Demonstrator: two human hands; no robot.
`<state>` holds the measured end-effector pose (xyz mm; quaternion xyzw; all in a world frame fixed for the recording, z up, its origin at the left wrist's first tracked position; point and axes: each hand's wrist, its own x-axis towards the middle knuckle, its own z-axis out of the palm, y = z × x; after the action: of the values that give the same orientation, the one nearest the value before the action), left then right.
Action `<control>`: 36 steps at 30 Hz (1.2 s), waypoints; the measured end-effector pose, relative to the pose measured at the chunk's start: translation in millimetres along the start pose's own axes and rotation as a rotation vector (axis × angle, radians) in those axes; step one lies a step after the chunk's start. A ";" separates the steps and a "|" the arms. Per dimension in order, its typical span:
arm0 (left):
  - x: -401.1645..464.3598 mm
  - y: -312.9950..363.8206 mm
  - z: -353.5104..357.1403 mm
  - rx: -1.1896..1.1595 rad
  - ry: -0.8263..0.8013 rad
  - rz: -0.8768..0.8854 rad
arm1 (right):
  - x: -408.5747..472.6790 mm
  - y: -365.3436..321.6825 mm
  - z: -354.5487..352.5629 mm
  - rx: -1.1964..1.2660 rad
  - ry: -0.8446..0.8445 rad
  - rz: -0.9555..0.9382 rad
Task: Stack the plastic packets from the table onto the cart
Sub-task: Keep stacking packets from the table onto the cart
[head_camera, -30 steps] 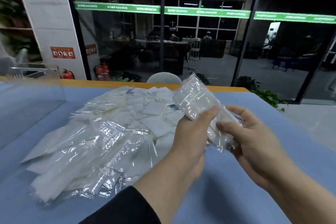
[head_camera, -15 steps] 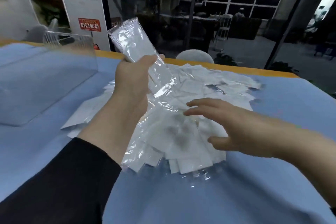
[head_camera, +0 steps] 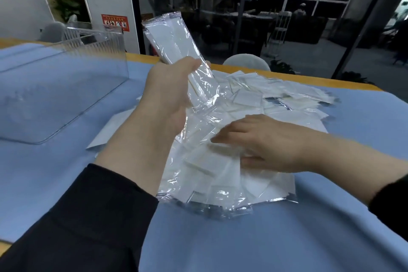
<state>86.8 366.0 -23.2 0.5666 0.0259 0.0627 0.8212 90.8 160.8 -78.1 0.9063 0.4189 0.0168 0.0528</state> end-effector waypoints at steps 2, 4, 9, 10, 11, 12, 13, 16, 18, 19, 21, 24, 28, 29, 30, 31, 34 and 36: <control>-0.6 1.2 -1.4 0.013 -0.005 0.008 | 2.9 -2.5 7.0 -0.028 0.074 -0.019; 0.4 1.3 -2.3 0.013 -0.002 0.024 | 4.1 -7.0 12.3 -0.038 0.180 -0.004; 11.6 -0.9 -7.1 0.009 0.076 0.087 | -17.0 -9.4 -1.5 0.268 0.583 0.139; 14.0 -2.3 -7.9 0.002 0.087 0.092 | -24.1 -9.7 -7.8 0.351 0.661 0.184; 16.2 -4.4 -8.1 -0.005 0.093 0.091 | -30.2 -10.7 -13.3 0.418 0.723 0.254; 17.1 -6.4 -7.8 -0.009 0.094 0.085 | -34.9 -11.0 -16.4 0.467 0.777 0.337; 17.2 -7.9 -6.4 -0.012 0.091 0.080 | -37.8 -9.3 -16.7 0.514 0.832 0.420; 11.0 -11.5 1.2 0.054 0.086 0.061 | -44.1 -1.7 -14.1 0.841 0.969 0.610; 5.7 -17.2 7.1 0.087 0.084 0.011 | -44.5 0.1 -12.1 1.098 1.001 0.682; 2.8 -21.3 10.6 0.060 0.057 -0.023 | -44.5 1.1 -10.3 1.177 1.001 0.703; -6.6 -27.2 21.0 -0.032 -0.011 -0.116 | -42.8 2.0 -6.6 1.273 1.008 0.721; -15.7 -38.7 34.0 0.006 -0.031 -0.204 | -40.9 -0.1 -4.0 1.310 0.979 0.720; -18.6 -53.3 44.3 -0.023 -0.199 -0.203 | -40.3 -5.9 -1.1 1.245 0.814 0.680; -19.2 -56.8 45.6 -0.039 -0.227 -0.208 | -40.0 -8.1 -1.3 1.194 0.775 0.664; -22.3 -57.0 47.9 -0.061 -0.242 -0.218 | -39.1 -10.1 -2.0 1.120 0.740 0.648; -23.9 -59.2 48.9 -0.071 -0.253 -0.221 | -38.2 -11.8 -1.6 1.047 0.716 0.638; -31.8 -62.2 55.0 -0.111 -0.318 -0.198 | -36.2 -19.0 -2.7 1.015 0.667 0.632; -35.7 -62.4 56.6 -0.136 -0.295 -0.142 | -38.0 -24.3 -5.9 1.092 0.684 0.644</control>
<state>62.5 287.0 -62.3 0.5095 -0.0595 -0.0776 0.8549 47.2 148.0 -74.4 0.8259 0.0728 0.1026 -0.5496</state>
